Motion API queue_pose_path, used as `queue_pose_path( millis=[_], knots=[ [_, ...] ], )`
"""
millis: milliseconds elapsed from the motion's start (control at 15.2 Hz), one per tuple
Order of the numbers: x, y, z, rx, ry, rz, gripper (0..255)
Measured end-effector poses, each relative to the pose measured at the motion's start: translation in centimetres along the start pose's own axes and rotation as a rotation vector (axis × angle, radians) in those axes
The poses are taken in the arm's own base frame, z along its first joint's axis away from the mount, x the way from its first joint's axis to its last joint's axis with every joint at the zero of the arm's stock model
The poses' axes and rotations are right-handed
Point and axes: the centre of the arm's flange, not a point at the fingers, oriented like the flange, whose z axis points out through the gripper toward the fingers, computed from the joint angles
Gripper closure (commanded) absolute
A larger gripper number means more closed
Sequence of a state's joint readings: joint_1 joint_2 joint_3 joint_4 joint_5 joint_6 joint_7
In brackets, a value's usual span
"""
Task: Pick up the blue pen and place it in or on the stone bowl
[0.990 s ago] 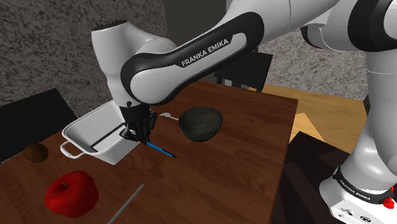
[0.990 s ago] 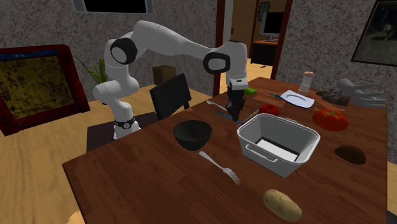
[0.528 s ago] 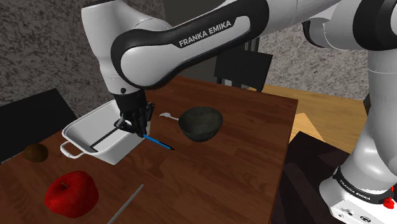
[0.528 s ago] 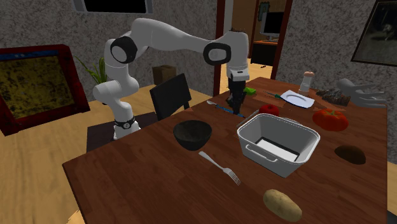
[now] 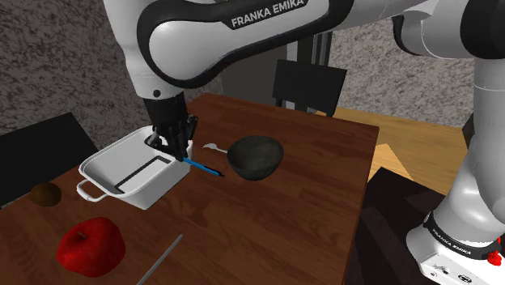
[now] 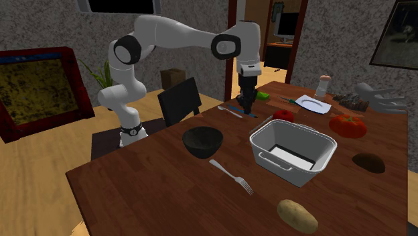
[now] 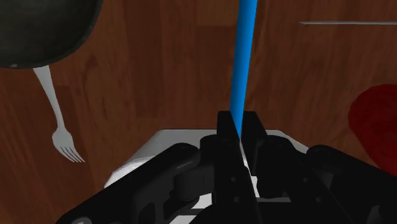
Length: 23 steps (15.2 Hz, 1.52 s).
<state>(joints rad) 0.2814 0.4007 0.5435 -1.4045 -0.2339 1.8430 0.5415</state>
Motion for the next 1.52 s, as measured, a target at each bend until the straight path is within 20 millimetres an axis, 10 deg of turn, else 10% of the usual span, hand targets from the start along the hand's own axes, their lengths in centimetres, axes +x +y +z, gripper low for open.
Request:
queue_pose_path(
  millis=[858,1518],
  knots=[
    [-3.6,16.8,-2.6,-0.001,0.0,0.002,255],
    [-4.1,18.4,2.0,0.0,-0.001,0.0,255]
  ],
)
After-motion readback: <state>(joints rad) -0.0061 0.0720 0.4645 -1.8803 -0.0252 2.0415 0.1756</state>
